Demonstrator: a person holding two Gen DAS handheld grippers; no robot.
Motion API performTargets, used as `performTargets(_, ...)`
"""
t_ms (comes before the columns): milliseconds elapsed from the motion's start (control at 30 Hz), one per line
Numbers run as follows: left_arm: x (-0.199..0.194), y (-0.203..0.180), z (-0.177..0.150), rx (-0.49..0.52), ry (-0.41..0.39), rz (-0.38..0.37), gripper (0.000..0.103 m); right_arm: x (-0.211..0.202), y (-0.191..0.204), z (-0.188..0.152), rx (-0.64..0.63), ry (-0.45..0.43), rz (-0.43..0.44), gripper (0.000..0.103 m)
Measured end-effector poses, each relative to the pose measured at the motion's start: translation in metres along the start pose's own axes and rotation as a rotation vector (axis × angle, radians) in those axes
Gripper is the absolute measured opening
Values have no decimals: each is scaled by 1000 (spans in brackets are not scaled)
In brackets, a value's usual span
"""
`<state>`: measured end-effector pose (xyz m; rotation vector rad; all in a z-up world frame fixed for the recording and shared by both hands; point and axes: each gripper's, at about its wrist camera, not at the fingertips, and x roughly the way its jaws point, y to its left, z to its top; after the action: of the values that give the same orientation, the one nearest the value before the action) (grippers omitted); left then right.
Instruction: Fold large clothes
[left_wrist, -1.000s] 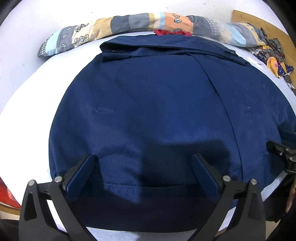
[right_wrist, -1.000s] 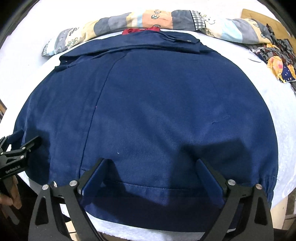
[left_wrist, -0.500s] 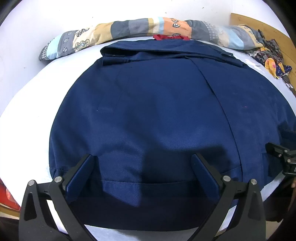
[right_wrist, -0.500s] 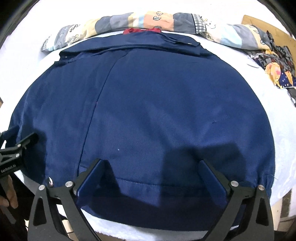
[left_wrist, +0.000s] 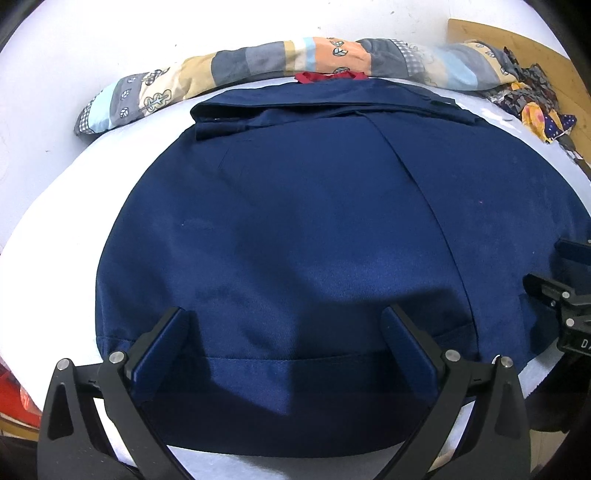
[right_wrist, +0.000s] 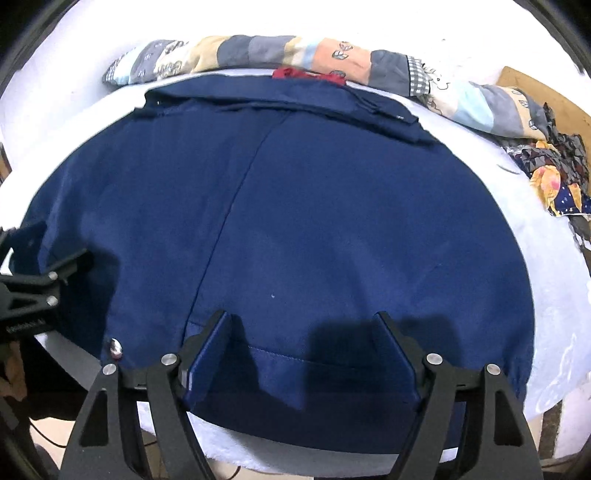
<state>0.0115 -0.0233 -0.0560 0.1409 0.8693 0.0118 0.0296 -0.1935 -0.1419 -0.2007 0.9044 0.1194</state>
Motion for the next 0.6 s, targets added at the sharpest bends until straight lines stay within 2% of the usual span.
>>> performTargets(600,0,-2,-1,12,-19,7,103,7,2,1,15,9,-11,86)
